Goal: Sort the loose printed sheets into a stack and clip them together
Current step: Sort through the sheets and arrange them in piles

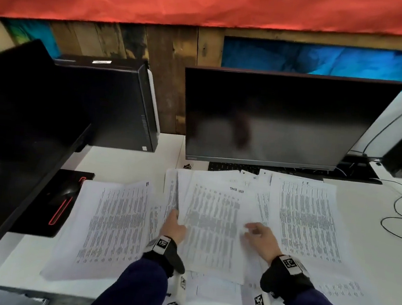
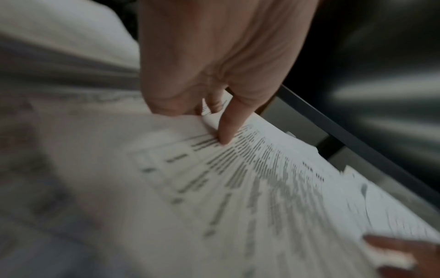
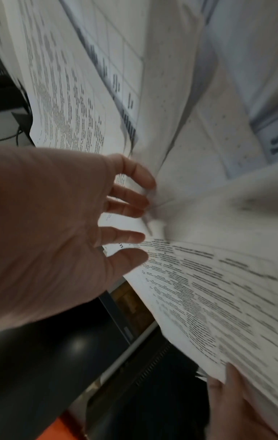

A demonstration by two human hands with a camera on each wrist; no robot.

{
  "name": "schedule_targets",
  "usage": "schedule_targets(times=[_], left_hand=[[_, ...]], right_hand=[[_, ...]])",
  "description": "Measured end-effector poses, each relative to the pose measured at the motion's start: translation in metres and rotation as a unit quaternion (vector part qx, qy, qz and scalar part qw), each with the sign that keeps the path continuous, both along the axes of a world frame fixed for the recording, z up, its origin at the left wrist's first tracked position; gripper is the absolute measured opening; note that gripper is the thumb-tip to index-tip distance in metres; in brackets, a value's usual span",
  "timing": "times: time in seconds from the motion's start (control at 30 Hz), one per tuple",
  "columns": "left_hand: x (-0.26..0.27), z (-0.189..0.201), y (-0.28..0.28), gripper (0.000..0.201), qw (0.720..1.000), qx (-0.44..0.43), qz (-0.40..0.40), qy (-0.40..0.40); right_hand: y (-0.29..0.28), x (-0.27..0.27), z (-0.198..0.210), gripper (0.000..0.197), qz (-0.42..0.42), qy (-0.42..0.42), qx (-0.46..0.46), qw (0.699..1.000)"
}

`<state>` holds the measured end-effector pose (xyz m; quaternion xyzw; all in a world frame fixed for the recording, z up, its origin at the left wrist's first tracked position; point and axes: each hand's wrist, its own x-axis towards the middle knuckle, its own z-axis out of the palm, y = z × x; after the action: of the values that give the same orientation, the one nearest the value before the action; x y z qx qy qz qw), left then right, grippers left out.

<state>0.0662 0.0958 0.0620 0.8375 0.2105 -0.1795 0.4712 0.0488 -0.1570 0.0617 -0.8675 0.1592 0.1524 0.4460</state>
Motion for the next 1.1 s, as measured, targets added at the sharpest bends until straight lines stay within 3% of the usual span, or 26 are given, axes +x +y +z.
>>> schedule_targets(times=[0.1,0.23,0.37,0.47,0.53,0.67,0.77,0.9,0.97,1.03,1.1], left_hand=[[-0.008,0.003,0.013,0.049,0.996,0.048,-0.004,-0.081],[-0.011,-0.006,0.042,0.036,0.992,-0.053,0.038,-0.112],[-0.017,-0.003,0.036,0.039,0.978,-0.188,0.068,-0.059],[-0.016,-0.001,0.008,0.044,0.967,-0.247,0.05,-0.034],[-0.012,0.002,-0.018,0.045,0.967,-0.251,0.023,-0.035],[-0.003,0.006,-0.079,0.036,0.975,-0.221,-0.022,-0.011],[0.005,0.001,-0.119,0.019,0.989,-0.138,-0.056,-0.004],[0.022,-0.004,-0.148,0.024,0.998,-0.064,-0.012,0.011],[0.027,-0.006,-0.156,0.043,0.998,-0.03,0.011,0.053],[0.029,-0.003,-0.157,0.05,0.996,0.012,-0.019,0.091],[0.032,-0.001,-0.164,0.05,0.993,0.037,-0.03,0.108]], right_hand=[[-0.032,-0.003,0.002,0.032,-0.141,-0.055,-0.078,0.985],[-0.087,-0.009,0.009,0.059,-0.249,0.044,-0.172,0.952],[-0.122,-0.025,0.01,0.069,-0.283,0.133,-0.239,0.919],[-0.138,-0.027,0.011,0.079,-0.254,0.146,-0.24,0.926],[-0.143,-0.022,0.013,0.08,-0.226,0.146,-0.224,0.937],[-0.152,-0.007,0.011,0.056,-0.2,0.145,-0.161,0.956],[-0.164,0.005,0.006,0.051,-0.234,0.121,-0.134,0.955],[-0.176,0.015,-0.003,0.053,-0.243,0.105,-0.039,0.964],[-0.179,0.018,-0.012,0.046,-0.235,0.101,0.037,0.966],[-0.177,0.018,-0.023,0.055,-0.226,0.1,0.114,0.962],[-0.175,0.018,-0.029,0.036,-0.206,0.085,0.149,0.964]])
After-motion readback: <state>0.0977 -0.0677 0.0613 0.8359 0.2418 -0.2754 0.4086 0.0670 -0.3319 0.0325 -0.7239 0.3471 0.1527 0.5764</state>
